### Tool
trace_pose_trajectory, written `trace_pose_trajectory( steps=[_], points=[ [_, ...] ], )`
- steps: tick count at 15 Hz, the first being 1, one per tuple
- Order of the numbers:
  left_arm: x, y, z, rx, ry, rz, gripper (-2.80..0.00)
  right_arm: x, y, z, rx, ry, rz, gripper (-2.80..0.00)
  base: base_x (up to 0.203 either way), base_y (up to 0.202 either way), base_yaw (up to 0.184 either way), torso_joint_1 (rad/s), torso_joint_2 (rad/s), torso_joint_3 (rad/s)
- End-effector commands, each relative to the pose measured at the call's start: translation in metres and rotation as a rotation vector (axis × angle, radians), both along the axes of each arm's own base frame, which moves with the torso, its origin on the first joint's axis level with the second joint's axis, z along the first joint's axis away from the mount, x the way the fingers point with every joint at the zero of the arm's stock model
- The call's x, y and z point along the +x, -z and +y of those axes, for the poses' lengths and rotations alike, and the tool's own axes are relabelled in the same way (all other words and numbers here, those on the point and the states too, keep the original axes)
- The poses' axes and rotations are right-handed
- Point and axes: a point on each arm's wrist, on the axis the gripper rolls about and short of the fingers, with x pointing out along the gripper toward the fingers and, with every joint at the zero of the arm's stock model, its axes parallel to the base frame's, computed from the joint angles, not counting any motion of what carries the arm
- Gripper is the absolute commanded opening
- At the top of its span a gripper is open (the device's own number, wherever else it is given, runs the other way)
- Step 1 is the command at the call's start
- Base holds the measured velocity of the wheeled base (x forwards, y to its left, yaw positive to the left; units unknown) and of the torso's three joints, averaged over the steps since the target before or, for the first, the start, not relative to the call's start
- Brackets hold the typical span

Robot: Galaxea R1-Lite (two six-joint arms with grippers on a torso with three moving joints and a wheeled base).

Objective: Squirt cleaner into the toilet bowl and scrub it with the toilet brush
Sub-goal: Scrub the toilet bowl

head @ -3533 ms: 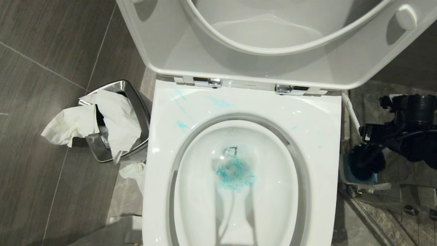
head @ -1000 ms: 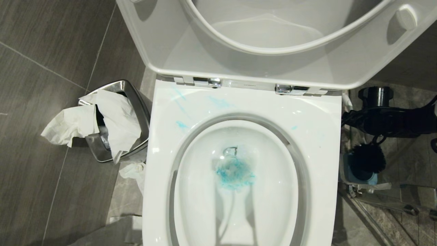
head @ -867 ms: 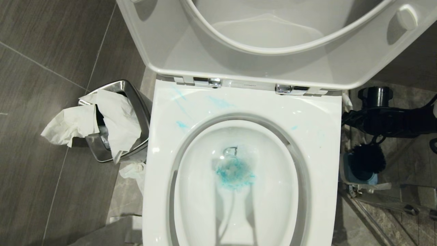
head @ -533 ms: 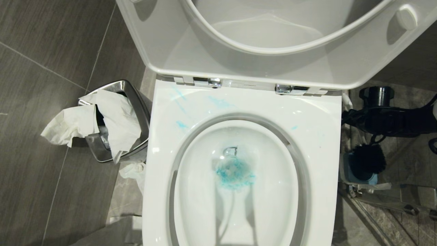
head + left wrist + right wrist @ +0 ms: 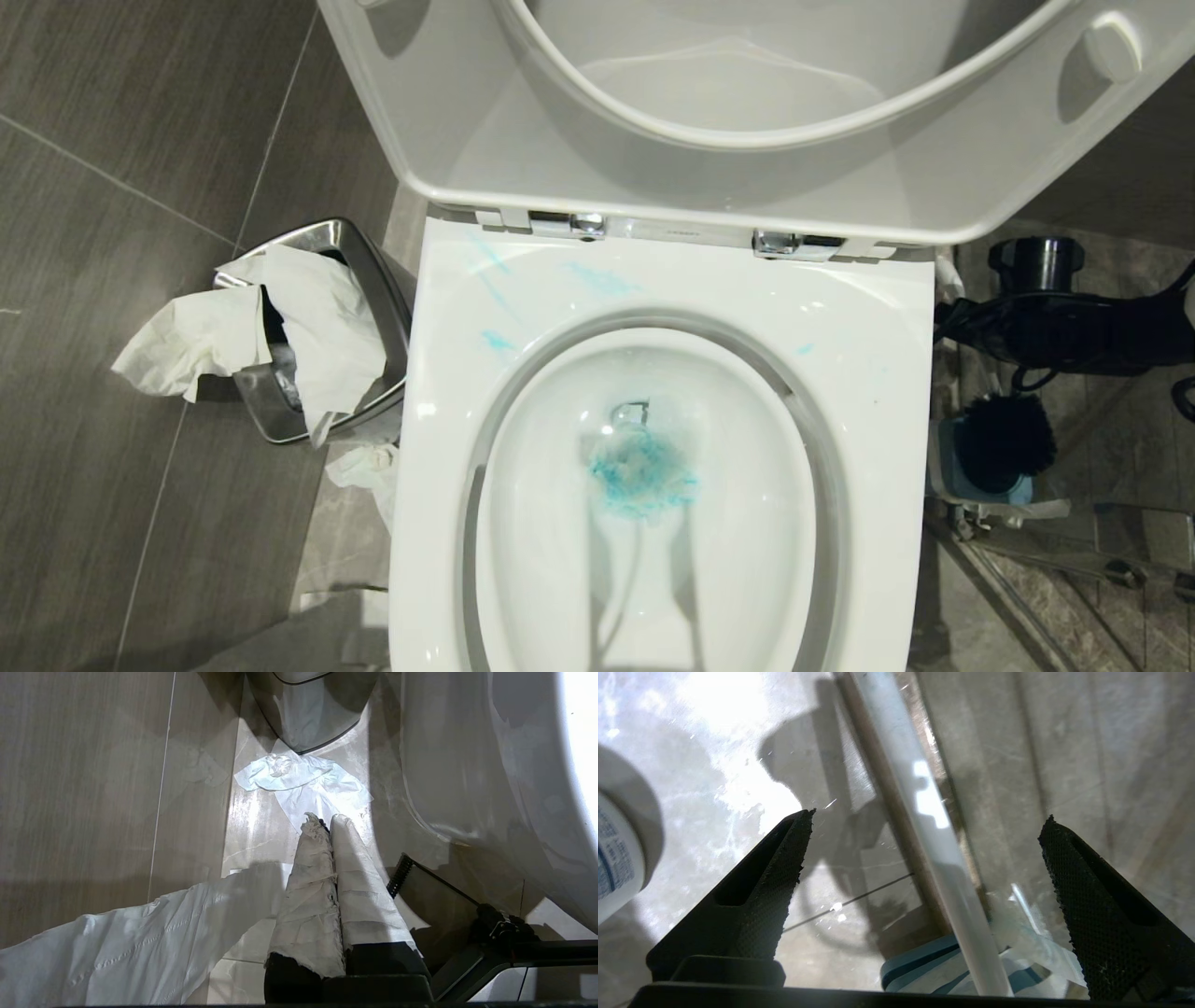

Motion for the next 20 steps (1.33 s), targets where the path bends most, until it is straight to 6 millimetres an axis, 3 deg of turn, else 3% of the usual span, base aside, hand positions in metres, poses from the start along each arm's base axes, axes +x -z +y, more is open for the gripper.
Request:
trace_pose_trajectory(
  steps=[1, 8, 20],
  points=[
    [0.0, 0.0, 0.0, 0.0, 0.0, 0.0, -2.8, 0.001, 0.004, -0.005, 0.013, -0.009, 0.004, 0.0, 0.0, 0.0, 0.0, 0.0, 0.0, 0.0],
    [0.0, 0.0, 0.0, 0.0, 0.0, 0.0, -2.8, 0.003, 0.009, -0.023, 0.041, -0.025, -0.008, 0.0, 0.0, 0.0, 0.0, 0.0, 0.0, 0.0],
    [0.0, 0.0, 0.0, 0.0, 0.0, 0.0, -2.8, 0.007, 0.013, -0.025, 0.099, -0.064, -0.03, 0.0, 0.0, 0.0, 0.0, 0.0, 0.0, 0.0]
  ],
)
